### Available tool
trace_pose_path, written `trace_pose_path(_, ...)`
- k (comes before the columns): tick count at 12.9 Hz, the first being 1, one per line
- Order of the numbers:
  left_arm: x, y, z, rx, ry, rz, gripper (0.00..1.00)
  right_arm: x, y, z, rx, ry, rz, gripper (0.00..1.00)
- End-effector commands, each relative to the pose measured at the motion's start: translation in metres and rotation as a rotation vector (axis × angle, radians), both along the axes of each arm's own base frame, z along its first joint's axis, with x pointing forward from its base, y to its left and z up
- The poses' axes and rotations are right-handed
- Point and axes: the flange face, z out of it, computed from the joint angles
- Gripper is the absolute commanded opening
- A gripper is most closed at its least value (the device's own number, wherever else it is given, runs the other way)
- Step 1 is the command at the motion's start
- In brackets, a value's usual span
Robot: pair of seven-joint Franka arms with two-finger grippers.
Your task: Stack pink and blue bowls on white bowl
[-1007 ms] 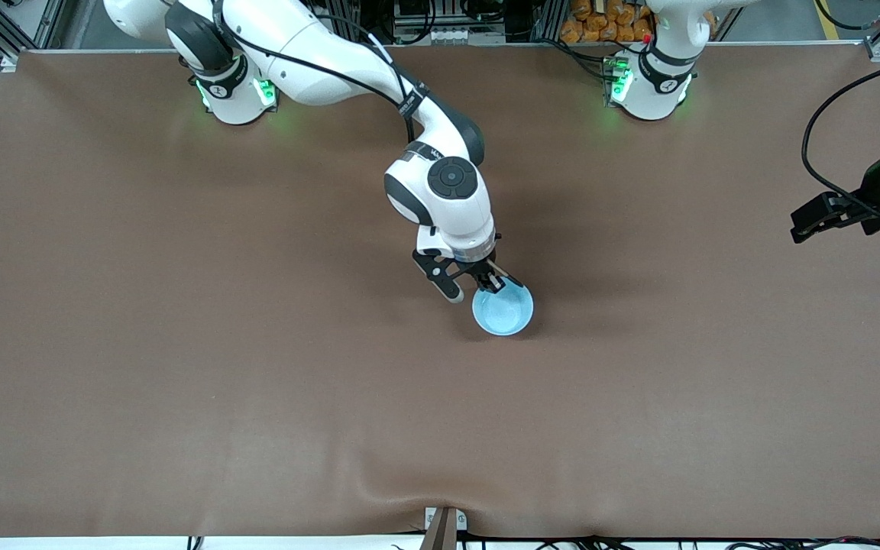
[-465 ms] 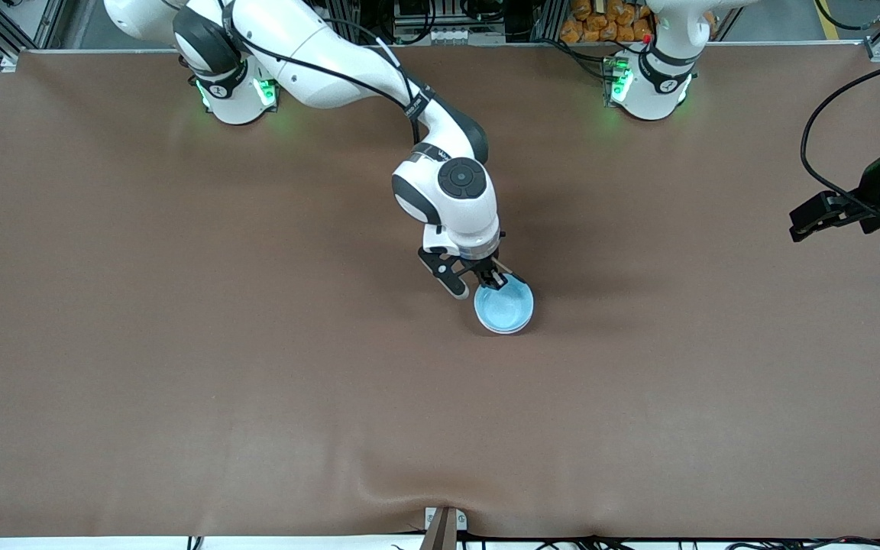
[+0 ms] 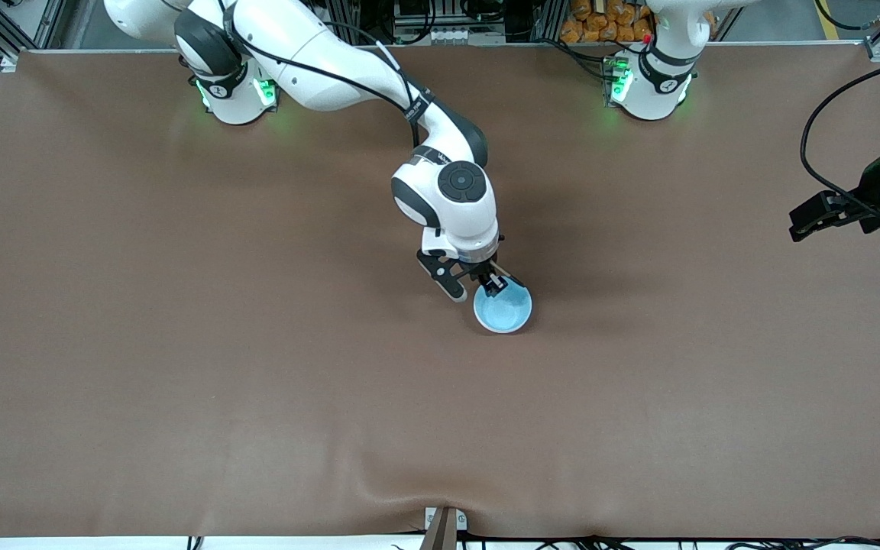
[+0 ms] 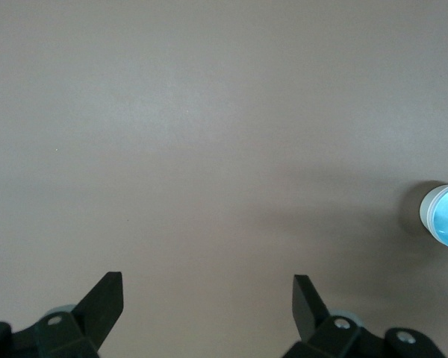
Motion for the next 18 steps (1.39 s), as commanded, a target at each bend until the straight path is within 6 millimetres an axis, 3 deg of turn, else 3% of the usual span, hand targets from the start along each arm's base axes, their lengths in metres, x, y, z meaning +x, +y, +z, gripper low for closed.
trace_pose_path(1, -0.009, 0.0, 0.006, -0.015, -0.015, -0.015, 1.0, 0.018, -0.015, 0.046, -0.034, 0.012, -0.01, 1.0)
trace_pose_path(2, -0.009, 0.0, 0.006, -0.015, -0.015, -0.015, 1.0, 0.025, -0.024, 0.067, -0.041, 0.018, -0.004, 1.0)
trace_pose_path(4, -0.009, 0.0, 0.006, -0.015, -0.016, -0.015, 1.0, 0.036, -0.043, 0.089, -0.069, 0.032, 0.006, 1.0)
trace_pose_path(8, -0.009, 0.0, 0.002, -0.015, -0.009, -0.015, 1.0, 0.085, -0.119, 0.125, -0.106, 0.053, 0.122, 1.0)
trace_pose_path(12, -0.01, -0.001, -0.001, -0.014, -0.001, -0.018, 1.0, 0.124, -0.219, 0.161, -0.045, 0.154, 0.215, 1.0)
trace_pose_path(15, -0.012, -0.008, -0.003, -0.014, 0.002, -0.028, 1.0, 0.13, -0.297, 0.181, -0.053, 0.19, 0.325, 1.0)
trace_pose_path(18, -0.019, -0.009, -0.005, -0.009, 0.011, -0.03, 1.0, 0.122, -0.37, 0.193, -0.106, 0.206, 0.483, 1.0)
